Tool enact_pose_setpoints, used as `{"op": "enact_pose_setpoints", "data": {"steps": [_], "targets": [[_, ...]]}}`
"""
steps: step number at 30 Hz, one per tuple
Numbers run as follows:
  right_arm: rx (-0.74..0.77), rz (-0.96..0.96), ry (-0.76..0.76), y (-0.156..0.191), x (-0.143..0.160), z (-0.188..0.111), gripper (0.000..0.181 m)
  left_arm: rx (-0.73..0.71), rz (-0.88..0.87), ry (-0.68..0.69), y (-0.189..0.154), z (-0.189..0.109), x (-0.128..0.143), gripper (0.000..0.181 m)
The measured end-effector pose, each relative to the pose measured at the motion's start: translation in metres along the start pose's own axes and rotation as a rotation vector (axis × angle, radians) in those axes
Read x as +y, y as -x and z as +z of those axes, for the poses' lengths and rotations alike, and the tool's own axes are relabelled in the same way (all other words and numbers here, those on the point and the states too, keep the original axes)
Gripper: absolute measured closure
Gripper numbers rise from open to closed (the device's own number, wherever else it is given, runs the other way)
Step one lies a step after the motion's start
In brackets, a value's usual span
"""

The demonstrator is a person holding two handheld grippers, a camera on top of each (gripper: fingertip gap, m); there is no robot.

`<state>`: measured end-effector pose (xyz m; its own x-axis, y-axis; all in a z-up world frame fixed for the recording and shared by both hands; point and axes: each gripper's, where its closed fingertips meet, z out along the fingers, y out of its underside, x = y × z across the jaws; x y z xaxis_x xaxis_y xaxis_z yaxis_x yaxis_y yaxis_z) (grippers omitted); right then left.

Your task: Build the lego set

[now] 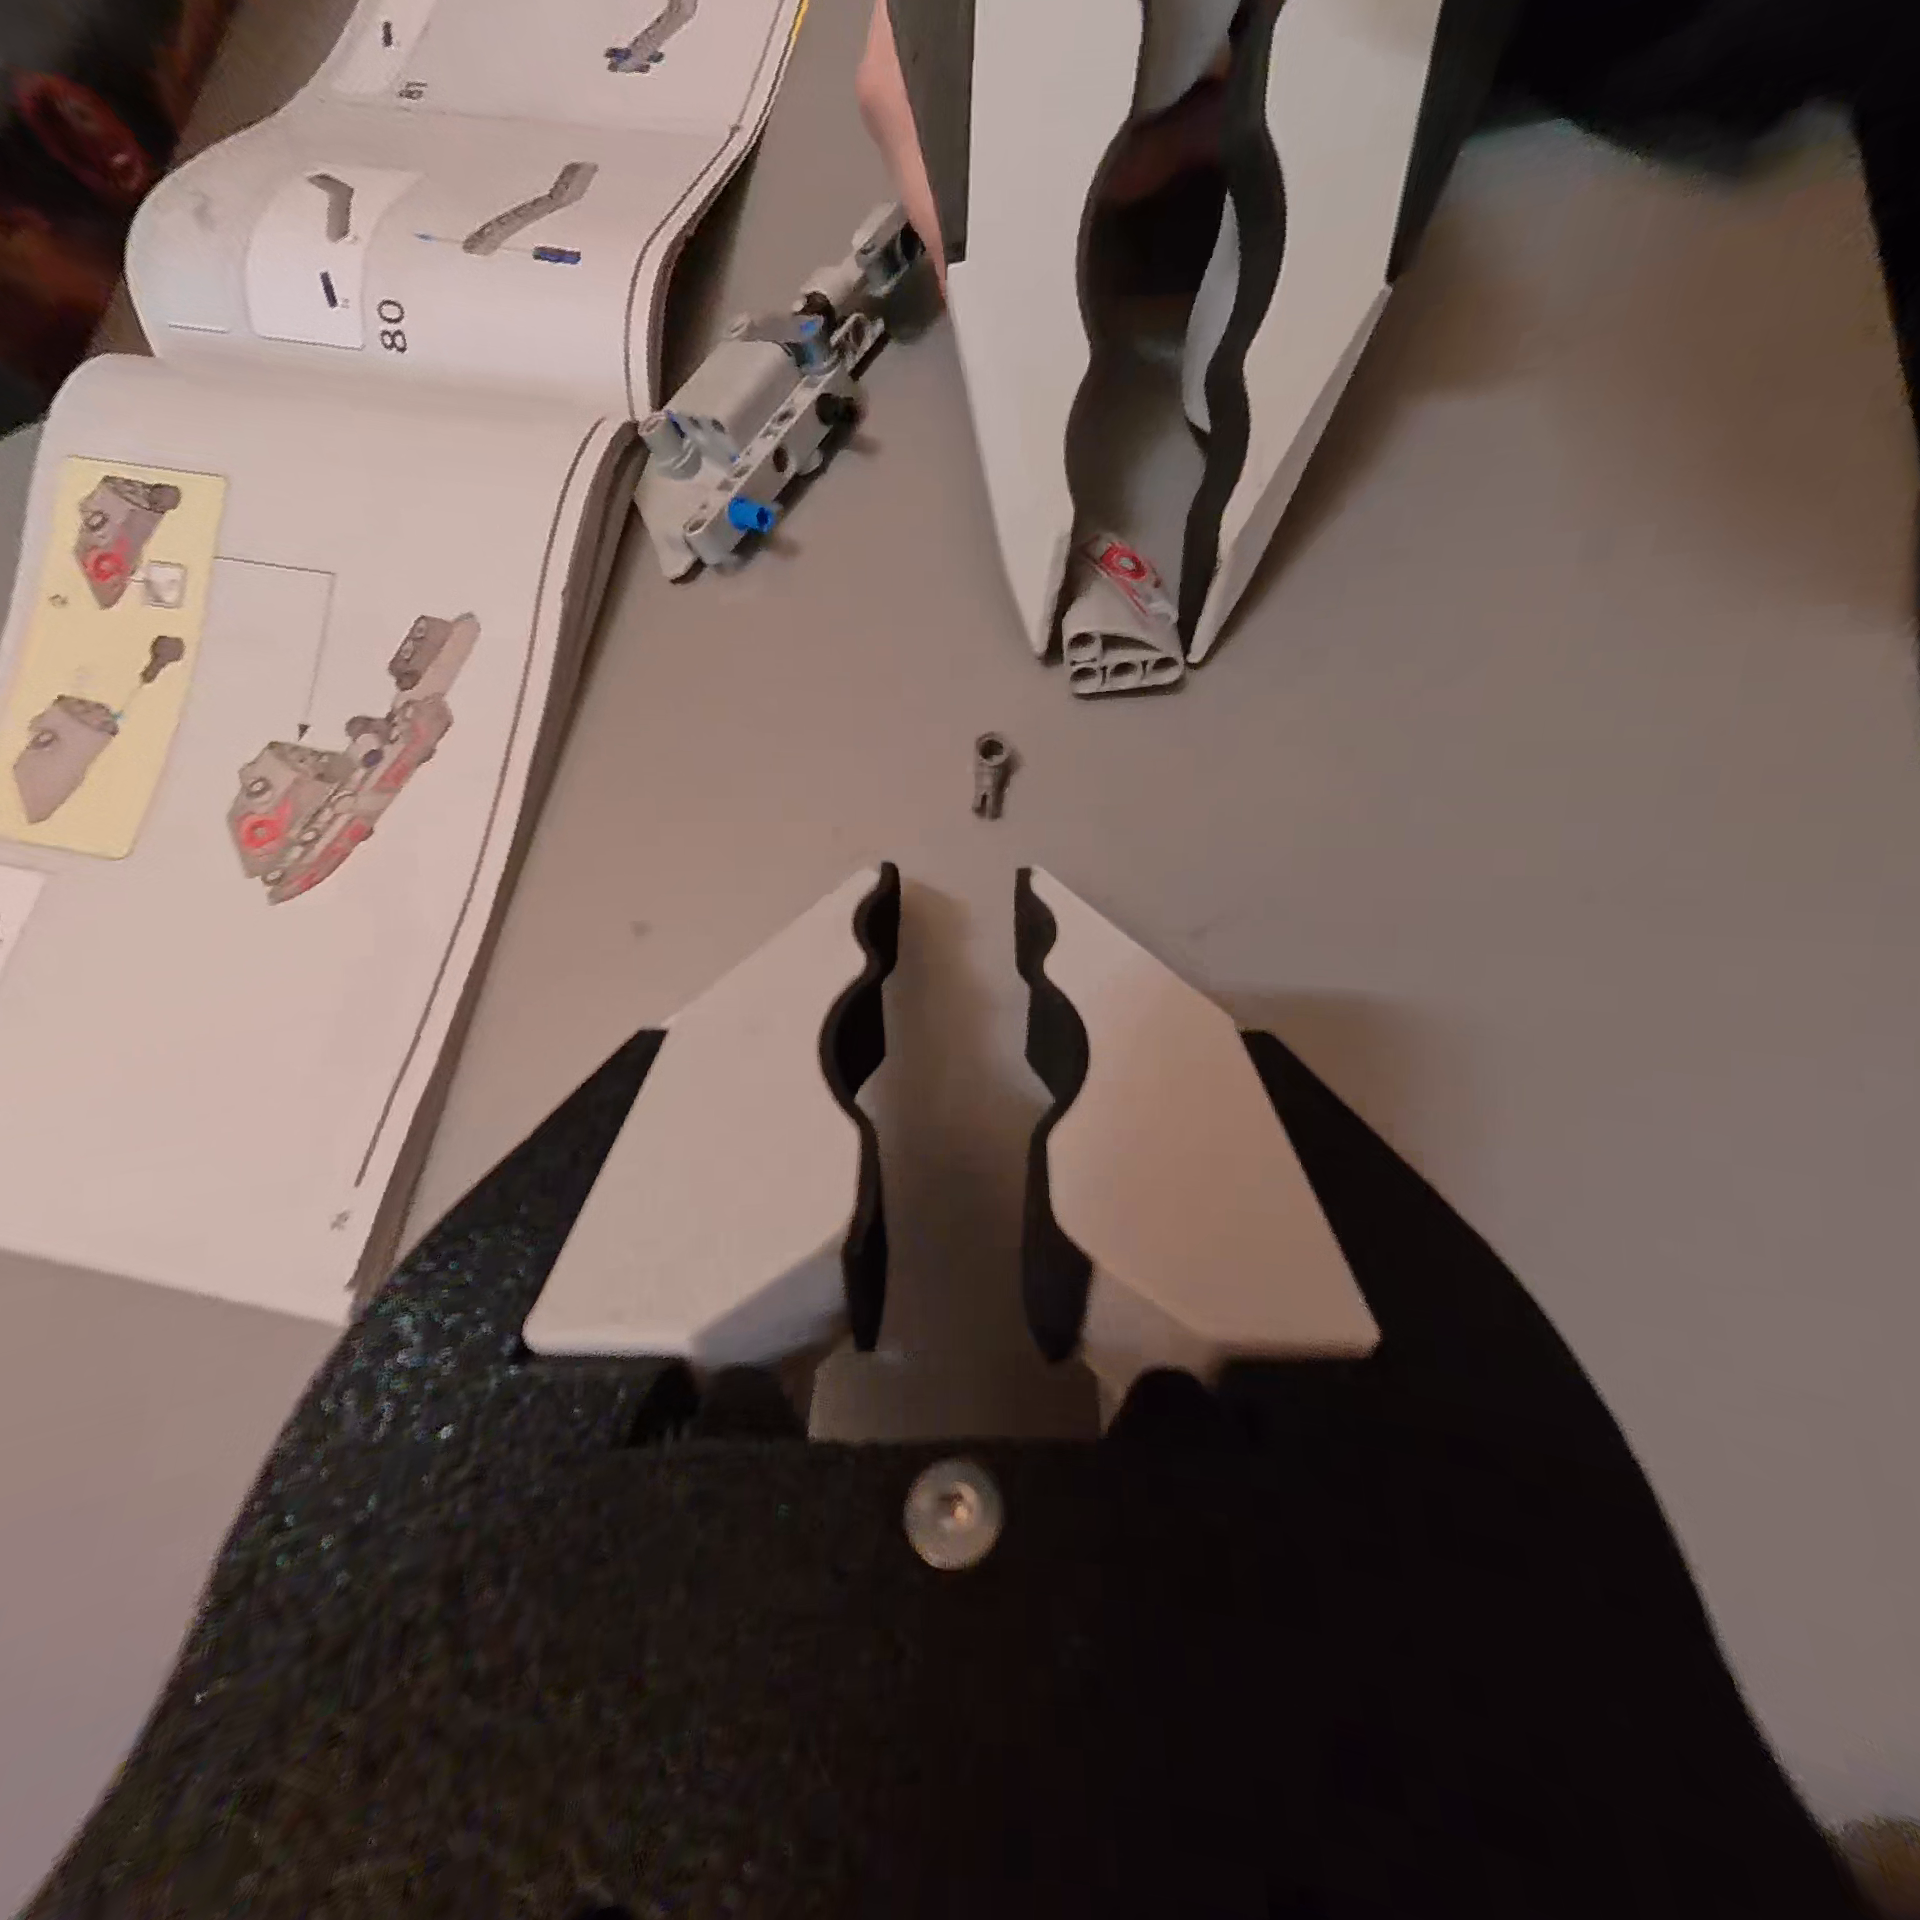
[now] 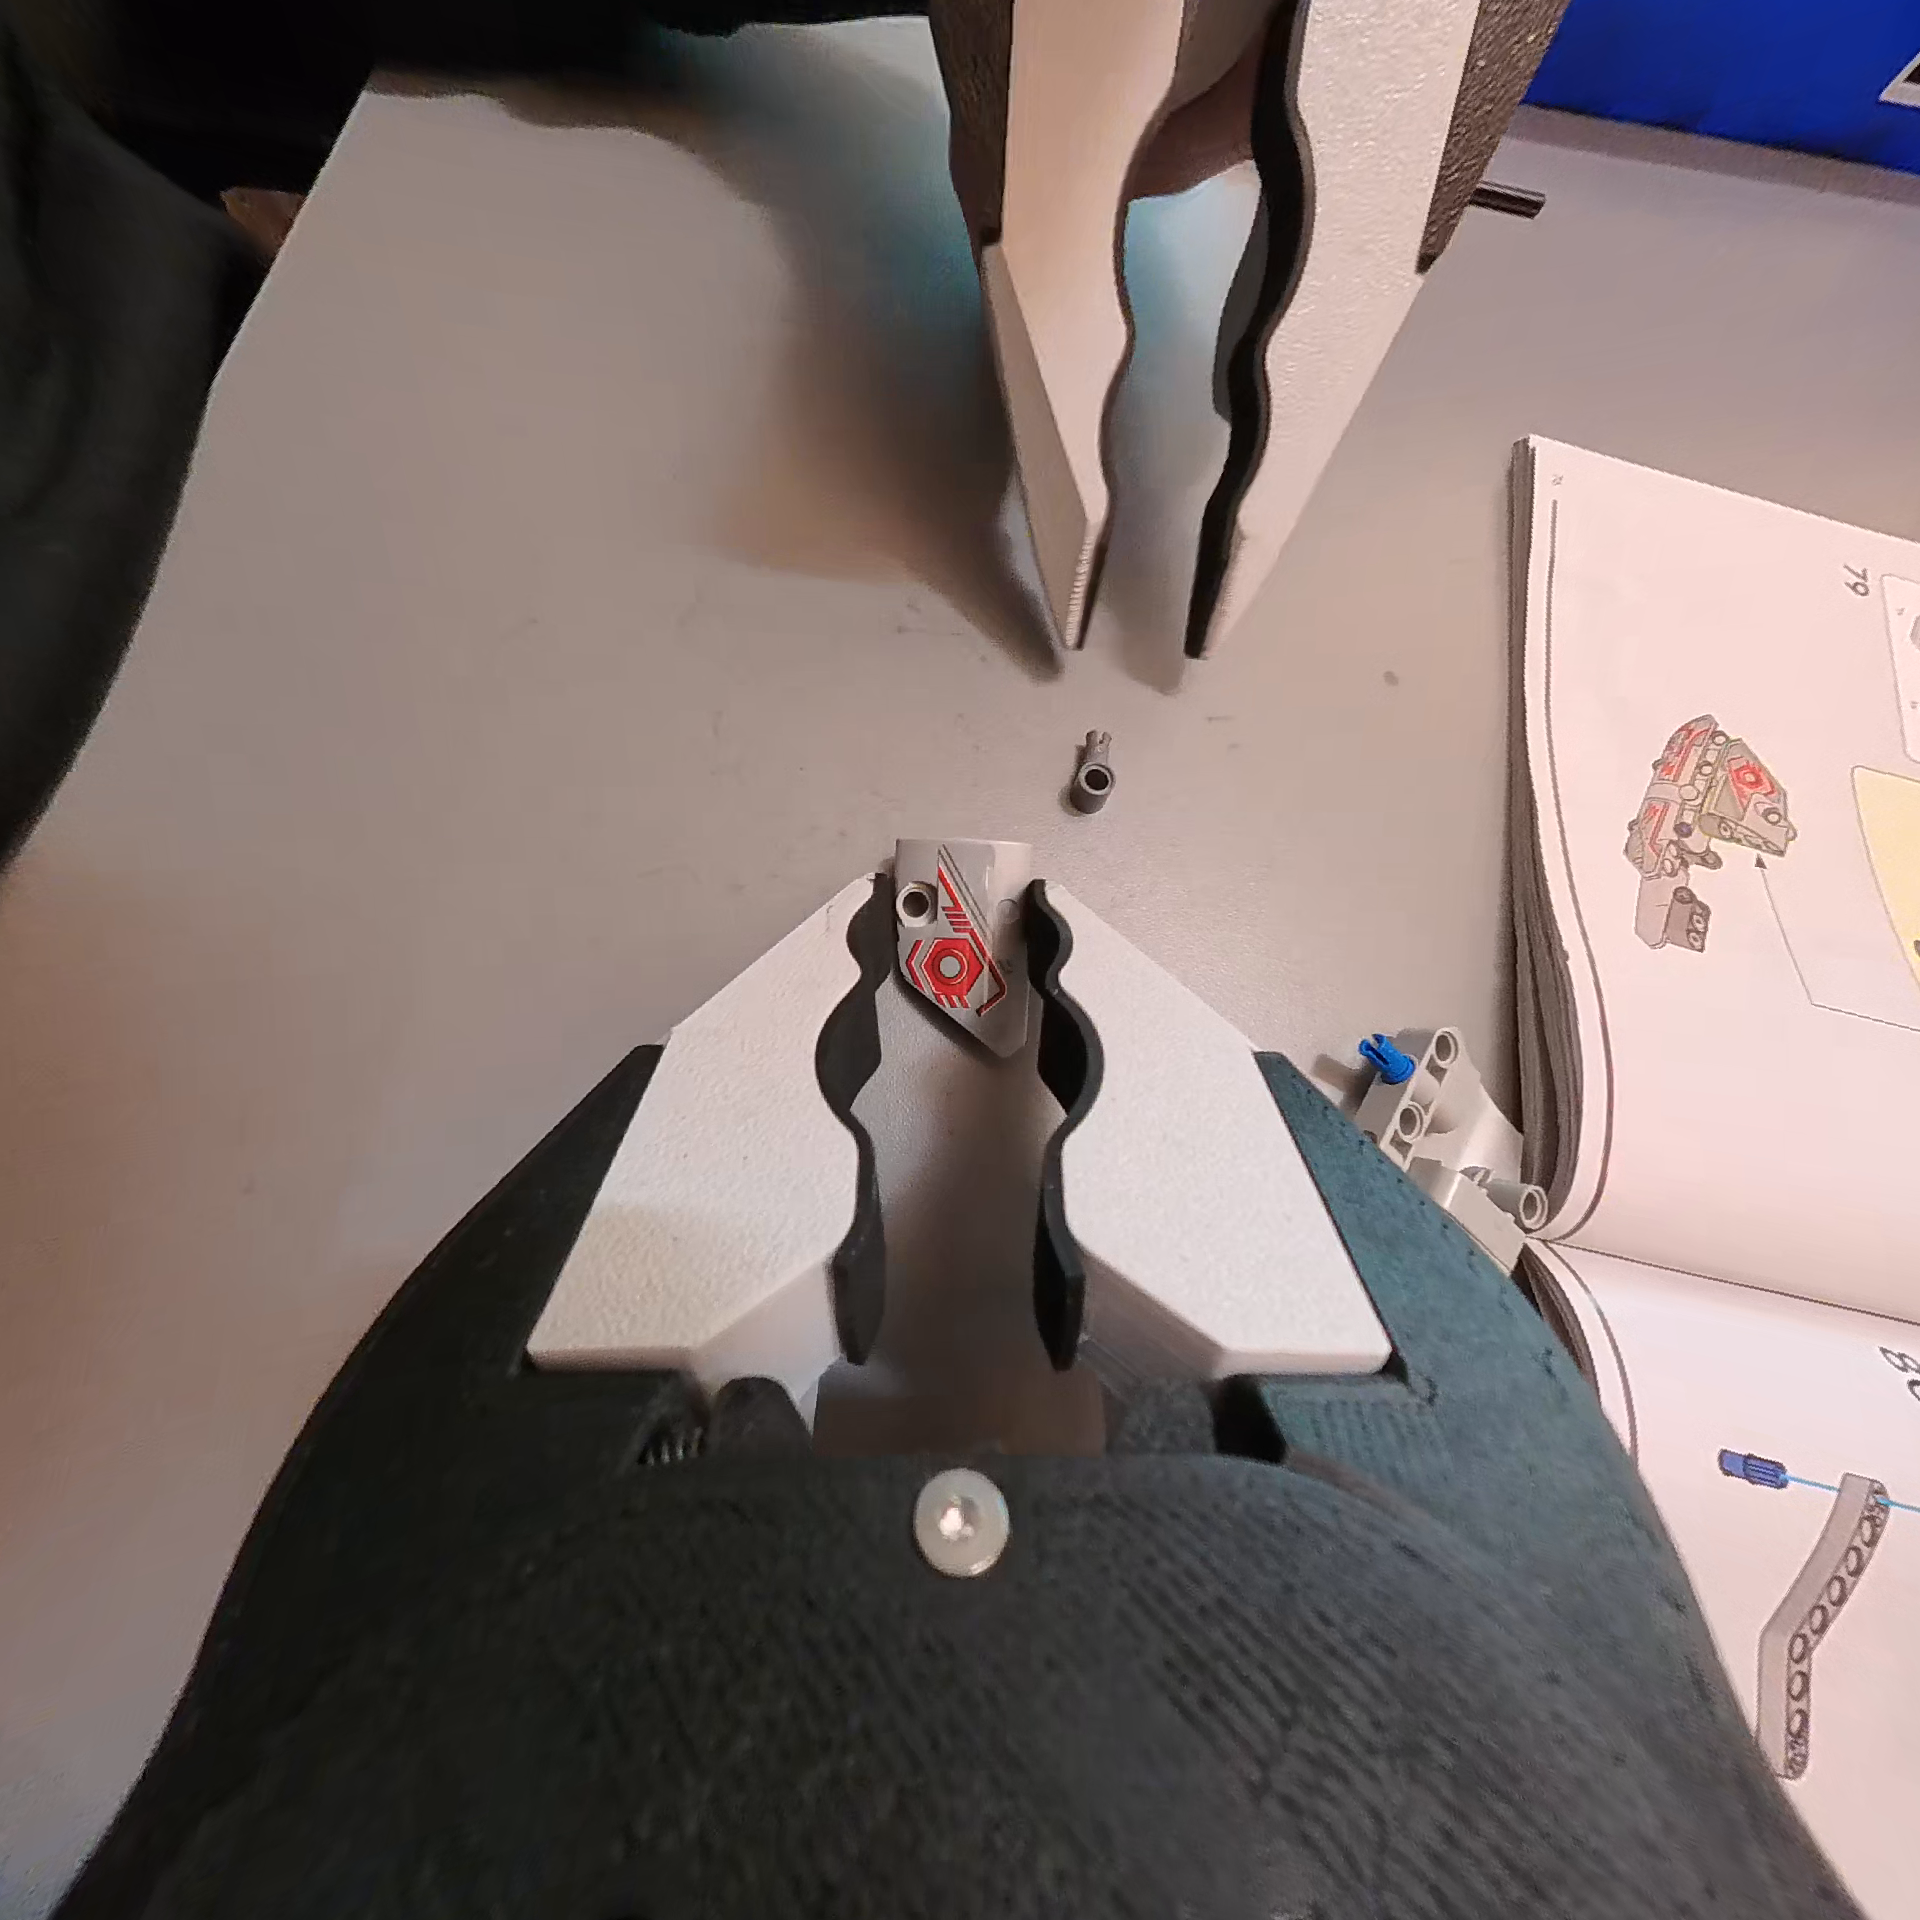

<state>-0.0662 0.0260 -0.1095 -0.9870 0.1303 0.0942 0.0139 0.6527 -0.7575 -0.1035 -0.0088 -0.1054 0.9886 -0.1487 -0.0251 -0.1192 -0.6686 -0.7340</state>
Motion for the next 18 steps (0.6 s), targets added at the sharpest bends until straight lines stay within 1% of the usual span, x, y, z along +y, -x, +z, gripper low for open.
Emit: {"op": "enact_pose_setpoints", "data": {"steps": [4, 8, 10, 12, 15, 18], "targets": [[0.005, -0.005, -0.001, 0.000, 0.000, 0.000, 0.157, 0.025, -0.013, 0.003, -0.007, 0.004, 0.003, 0.167], [0.008, -0.007, -0.001, 0.000, 0.000, 0.000, 0.157, 0.029, -0.026, 0.012, -0.014, 0.007, -0.002, 0.168], [0.010, -0.010, -0.001, -0.001, 0.000, 0.000, 0.157, 0.039, -0.056, 0.013, -0.019, 0.008, -0.006, 0.171], [0.011, -0.011, -0.001, -0.001, -0.001, 0.000, 0.157, -0.005, -0.099, 0.009, -0.015, 0.010, -0.012, 0.171], [0.009, -0.009, -0.001, -0.001, -0.001, 0.000, 0.157, -0.078, -0.102, 0.019, -0.005, 0.011, -0.017, 0.171], [0.009, -0.009, -0.001, -0.001, -0.001, 0.000, 0.157, -0.058, -0.120, 0.044, -0.006, 0.017, -0.014, 0.171]]}}
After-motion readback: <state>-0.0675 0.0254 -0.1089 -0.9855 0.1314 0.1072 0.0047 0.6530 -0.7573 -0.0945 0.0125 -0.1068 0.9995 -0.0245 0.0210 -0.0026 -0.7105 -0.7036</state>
